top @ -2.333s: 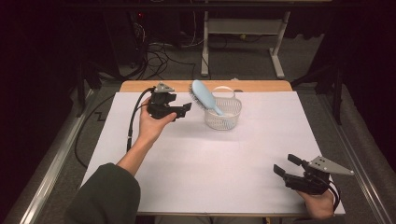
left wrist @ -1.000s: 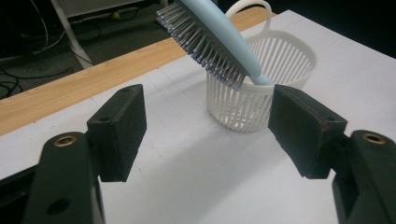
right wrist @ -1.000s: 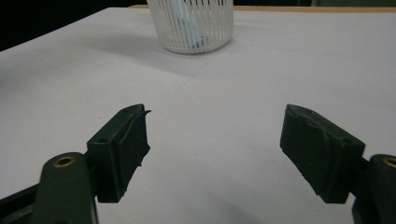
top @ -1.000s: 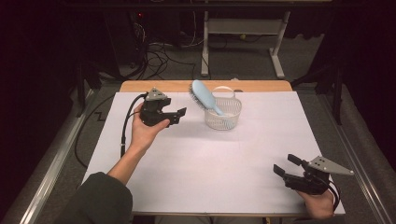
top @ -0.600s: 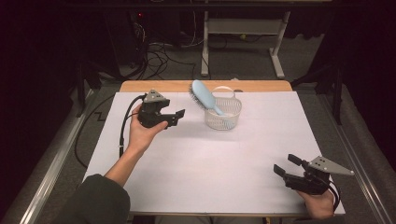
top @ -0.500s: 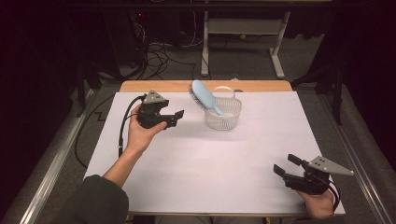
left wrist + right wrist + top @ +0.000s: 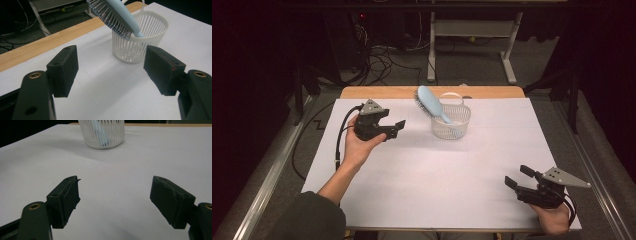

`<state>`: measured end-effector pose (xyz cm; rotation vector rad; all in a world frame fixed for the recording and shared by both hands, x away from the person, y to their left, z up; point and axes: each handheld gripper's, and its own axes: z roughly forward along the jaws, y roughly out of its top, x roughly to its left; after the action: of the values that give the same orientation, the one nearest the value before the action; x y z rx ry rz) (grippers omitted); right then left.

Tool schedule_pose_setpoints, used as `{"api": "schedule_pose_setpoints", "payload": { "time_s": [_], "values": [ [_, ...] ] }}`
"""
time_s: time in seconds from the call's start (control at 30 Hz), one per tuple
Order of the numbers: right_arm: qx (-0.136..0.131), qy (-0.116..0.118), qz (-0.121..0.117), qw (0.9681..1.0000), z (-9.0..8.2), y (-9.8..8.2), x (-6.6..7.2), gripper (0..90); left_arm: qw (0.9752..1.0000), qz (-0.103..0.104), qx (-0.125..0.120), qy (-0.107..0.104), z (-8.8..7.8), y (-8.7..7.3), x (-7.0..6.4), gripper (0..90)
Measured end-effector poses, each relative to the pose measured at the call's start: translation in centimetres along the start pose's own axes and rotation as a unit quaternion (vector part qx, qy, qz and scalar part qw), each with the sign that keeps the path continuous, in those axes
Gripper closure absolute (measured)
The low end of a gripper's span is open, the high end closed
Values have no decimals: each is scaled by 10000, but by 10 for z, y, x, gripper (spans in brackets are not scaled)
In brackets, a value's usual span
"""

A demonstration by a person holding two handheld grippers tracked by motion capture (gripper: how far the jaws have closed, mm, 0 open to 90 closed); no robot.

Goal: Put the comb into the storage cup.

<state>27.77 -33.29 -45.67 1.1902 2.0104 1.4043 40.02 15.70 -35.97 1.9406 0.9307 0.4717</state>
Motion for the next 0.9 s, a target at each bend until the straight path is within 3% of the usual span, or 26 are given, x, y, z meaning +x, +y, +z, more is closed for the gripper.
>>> {"api": "schedule_pose_setpoints", "payload": {
  "time_s": [0.9],
  "values": [
    [-3,-11,2,10000,0,0,-1,237,10000,-72,-59,26,-12,-12,3,288]
  ]
}}
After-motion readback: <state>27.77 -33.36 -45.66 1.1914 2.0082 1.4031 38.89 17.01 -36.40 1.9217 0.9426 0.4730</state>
